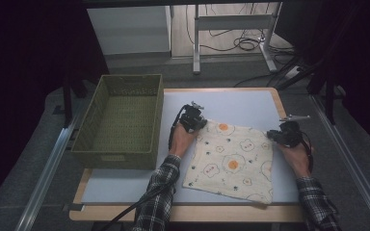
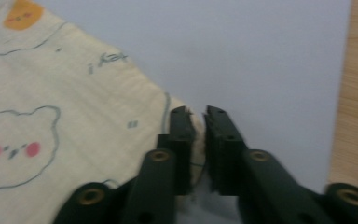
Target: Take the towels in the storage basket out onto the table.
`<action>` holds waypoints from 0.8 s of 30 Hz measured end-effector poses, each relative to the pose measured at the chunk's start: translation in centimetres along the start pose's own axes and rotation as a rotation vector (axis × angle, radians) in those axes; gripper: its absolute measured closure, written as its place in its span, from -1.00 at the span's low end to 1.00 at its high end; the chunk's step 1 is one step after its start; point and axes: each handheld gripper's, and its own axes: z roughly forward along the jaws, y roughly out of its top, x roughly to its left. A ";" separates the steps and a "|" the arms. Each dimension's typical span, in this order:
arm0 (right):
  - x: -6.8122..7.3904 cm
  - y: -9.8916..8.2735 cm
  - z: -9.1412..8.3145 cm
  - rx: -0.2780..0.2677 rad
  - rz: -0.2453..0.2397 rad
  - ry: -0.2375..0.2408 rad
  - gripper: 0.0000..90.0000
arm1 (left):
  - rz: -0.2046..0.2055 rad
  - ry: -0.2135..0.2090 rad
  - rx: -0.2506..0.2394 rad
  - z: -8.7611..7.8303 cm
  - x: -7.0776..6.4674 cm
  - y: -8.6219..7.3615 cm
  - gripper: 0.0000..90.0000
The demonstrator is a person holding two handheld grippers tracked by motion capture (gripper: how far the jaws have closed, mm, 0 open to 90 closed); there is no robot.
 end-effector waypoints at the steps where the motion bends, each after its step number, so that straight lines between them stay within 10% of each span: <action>1: 0.2 0.1 0.0 0.009 -0.017 -0.009 0.89 | 0.008 0.003 0.003 0.0 -0.1 0.0 0.93; 11: -0.3 2.9 0.6 -0.023 -0.045 -0.049 0.91 | 0.023 0.129 -0.061 -1.2 1.2 1.5 0.97; 24: 0.7 3.5 -1.7 -0.076 -0.060 0.023 0.90 | 0.034 0.105 -0.136 -4.4 -0.1 0.0 0.95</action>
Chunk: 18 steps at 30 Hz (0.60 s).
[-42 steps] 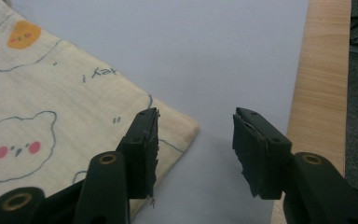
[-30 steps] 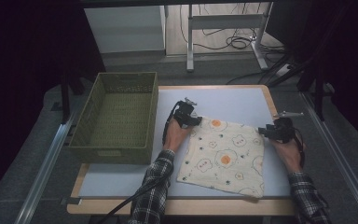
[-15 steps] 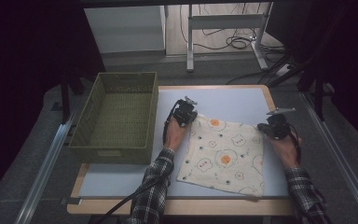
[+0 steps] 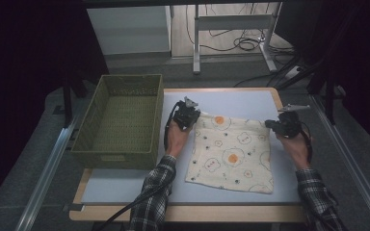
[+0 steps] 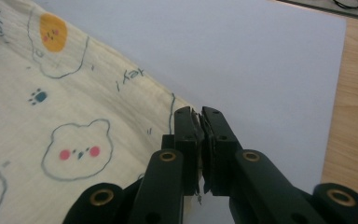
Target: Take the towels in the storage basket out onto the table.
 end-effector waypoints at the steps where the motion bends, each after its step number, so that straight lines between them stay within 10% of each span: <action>1: 0.1 -0.1 -0.4 -0.006 0.000 0.008 0.90 | 0.009 0.003 0.000 -0.3 -0.2 -0.1 0.95; 18: 2.5 -5.0 -5.6 -0.045 0.003 0.086 0.90 | 0.047 -0.043 -0.002 -5.0 -4.4 -3.8 0.94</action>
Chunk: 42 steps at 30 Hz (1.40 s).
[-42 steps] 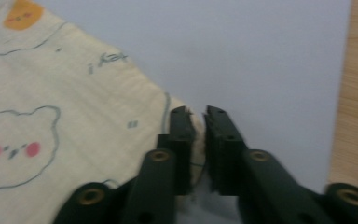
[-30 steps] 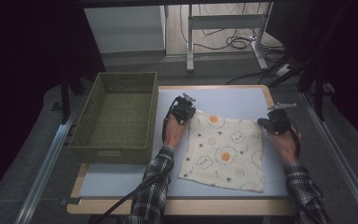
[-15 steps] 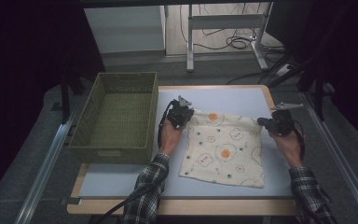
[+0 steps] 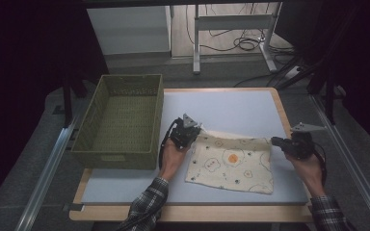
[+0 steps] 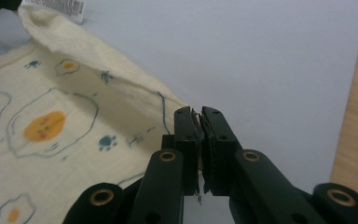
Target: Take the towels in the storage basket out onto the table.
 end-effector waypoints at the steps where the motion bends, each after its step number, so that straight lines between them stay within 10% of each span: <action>1: 0.2 -0.3 -0.2 0.000 -0.003 0.002 0.90 | 0.000 -0.008 -0.005 -0.4 -0.3 -0.3 0.94; 23: 5.7 -5.9 -4.9 -0.011 -0.061 0.090 0.90 | -0.011 -0.105 -0.097 -6.4 -3.9 -5.5 0.93; 42: 7.9 -8.8 -6.2 0.021 -0.067 0.124 0.89 | 0.008 -0.124 -0.061 -8.6 -5.7 -8.4 0.93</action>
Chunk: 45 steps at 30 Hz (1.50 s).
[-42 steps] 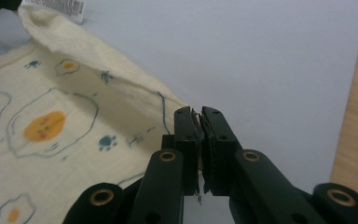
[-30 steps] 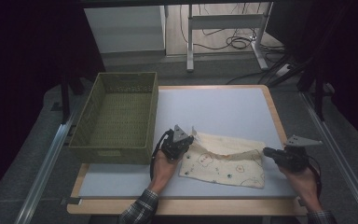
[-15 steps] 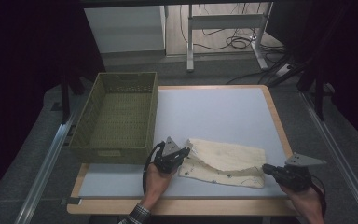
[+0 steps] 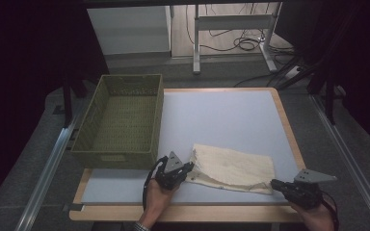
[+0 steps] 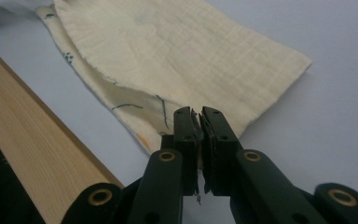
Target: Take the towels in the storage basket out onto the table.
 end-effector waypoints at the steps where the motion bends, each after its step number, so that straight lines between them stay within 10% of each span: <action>1: 0.1 -0.2 0.0 0.000 -0.002 -0.001 0.89 | -0.003 -0.002 0.001 -0.1 -0.1 -0.2 0.93; 14: 0.7 -1.0 -0.3 -0.019 0.015 0.017 0.87 | -0.022 -0.004 0.038 -0.4 -0.4 -2.1 0.89; 30: 0.0 -0.5 -2.4 -0.045 0.056 -0.005 0.48 | -0.041 0.038 0.022 -2.6 -0.2 -0.7 0.06; 45: -4.4 4.2 2.1 -0.019 0.060 -0.093 0.44 | -0.051 0.095 0.116 4.4 3.6 5.2 -0.03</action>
